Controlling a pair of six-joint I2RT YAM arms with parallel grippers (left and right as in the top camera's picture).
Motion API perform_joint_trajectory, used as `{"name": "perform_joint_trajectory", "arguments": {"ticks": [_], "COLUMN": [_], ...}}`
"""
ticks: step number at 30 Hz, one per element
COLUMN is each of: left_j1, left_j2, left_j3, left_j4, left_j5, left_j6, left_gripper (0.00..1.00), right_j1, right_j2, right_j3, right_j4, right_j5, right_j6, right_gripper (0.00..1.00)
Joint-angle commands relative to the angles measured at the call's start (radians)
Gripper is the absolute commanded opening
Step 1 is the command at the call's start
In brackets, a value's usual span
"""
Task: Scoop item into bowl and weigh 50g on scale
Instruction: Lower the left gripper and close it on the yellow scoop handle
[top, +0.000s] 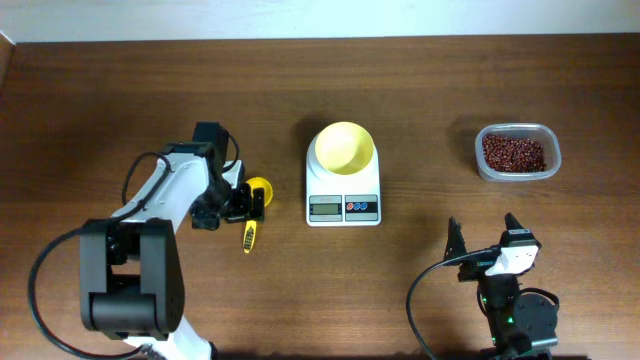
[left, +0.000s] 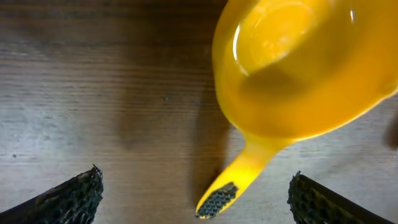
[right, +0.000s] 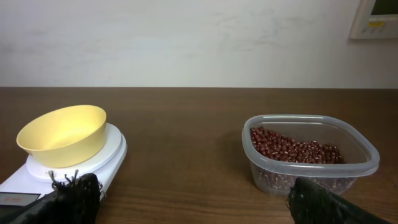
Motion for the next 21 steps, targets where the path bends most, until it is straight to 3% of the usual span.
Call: {"name": "perform_joint_trajectory", "arguments": {"ticks": [1, 21], "left_j1": [0.023, 0.063], "left_j2": [0.009, 0.089], "left_j3": [-0.008, -0.017], "left_j4": [0.014, 0.049], "left_j5": [0.012, 0.156], "left_j6": [0.031, 0.121], "left_gripper": [0.99, 0.99], "right_j1": [-0.008, -0.008], "right_j2": [-0.004, -0.004], "right_j3": [-0.005, -0.005], "right_j4": [-0.009, -0.009], "right_j5": [0.002, 0.002], "right_j6": [0.006, 0.006], "right_gripper": [0.99, 0.99]}}
